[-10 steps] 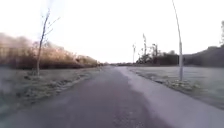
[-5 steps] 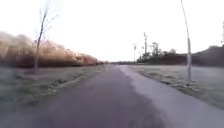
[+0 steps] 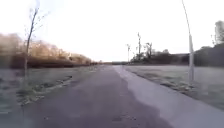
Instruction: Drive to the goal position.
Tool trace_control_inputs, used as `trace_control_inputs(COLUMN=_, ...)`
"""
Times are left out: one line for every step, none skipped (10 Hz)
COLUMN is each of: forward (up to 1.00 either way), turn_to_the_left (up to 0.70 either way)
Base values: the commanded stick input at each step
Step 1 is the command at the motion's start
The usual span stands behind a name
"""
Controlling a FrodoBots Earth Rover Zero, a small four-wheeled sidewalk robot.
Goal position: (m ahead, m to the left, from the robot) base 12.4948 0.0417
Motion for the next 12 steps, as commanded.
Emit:
trace_control_inputs(forward=1.0, turn_to_the_left=0.0)
trace_control_inputs(forward=1.0, turn_to_the_left=0.0)
trace_control_inputs(forward=1.0, turn_to_the_left=0.0)
trace_control_inputs(forward=1.0, turn_to_the_left=0.0)
trace_control_inputs(forward=1.0, turn_to_the_left=0.0)
trace_control_inputs(forward=1.0, turn_to_the_left=0.0)
trace_control_inputs(forward=1.0, turn_to_the_left=0.0)
trace_control_inputs(forward=1.0, turn_to_the_left=0.0)
trace_control_inputs(forward=1.0, turn_to_the_left=0.0)
trace_control_inputs(forward=1.0, turn_to_the_left=0.0)
trace_control_inputs(forward=1.0, turn_to_the_left=0.0)
trace_control_inputs(forward=1.0, turn_to_the_left=0.0)
